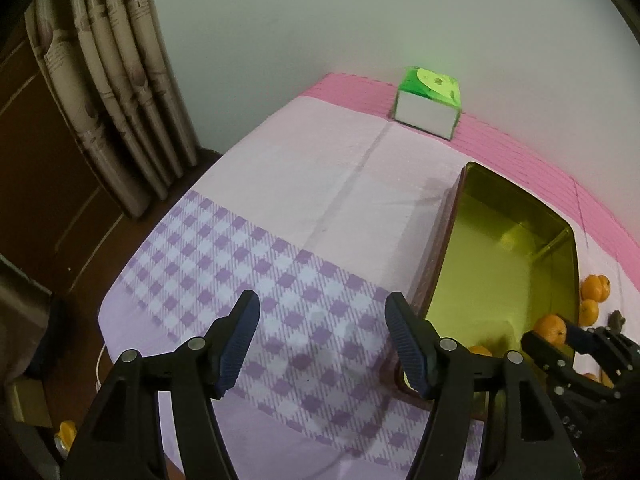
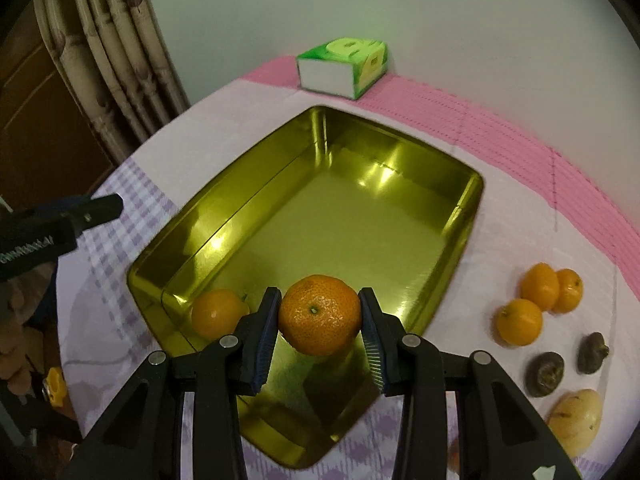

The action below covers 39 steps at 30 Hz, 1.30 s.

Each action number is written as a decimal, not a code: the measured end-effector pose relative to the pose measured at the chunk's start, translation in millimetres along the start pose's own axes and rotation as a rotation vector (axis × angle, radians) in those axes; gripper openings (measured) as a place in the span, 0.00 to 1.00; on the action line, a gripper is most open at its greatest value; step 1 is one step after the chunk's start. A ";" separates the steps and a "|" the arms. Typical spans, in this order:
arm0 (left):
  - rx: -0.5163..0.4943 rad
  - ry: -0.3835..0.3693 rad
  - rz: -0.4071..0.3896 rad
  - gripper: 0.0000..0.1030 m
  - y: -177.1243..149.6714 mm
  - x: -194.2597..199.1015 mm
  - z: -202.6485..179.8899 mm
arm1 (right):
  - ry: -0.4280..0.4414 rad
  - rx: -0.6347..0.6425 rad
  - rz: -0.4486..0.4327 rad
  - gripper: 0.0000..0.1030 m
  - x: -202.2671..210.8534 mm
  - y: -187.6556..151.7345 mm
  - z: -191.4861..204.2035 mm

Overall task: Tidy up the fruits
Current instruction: 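Carry the held orange over the tin box and open the right gripper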

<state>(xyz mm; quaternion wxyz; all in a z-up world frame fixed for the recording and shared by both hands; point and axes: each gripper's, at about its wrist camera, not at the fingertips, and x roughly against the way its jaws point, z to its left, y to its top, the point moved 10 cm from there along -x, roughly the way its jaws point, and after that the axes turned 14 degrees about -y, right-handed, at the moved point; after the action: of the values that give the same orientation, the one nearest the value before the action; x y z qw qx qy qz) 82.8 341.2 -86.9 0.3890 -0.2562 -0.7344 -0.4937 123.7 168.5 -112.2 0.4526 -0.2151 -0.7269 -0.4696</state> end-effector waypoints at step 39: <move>-0.026 -0.021 0.038 0.64 -9.4 -13.5 -10.7 | -0.044 0.050 0.052 0.38 -24.4 -3.4 16.4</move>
<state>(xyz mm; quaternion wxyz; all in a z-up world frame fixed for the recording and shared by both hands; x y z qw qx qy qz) 86.6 327.8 -100.8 0.3873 -0.2802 -0.7270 -0.4930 125.8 184.0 -137.3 0.4537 -0.2327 -0.7424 -0.4345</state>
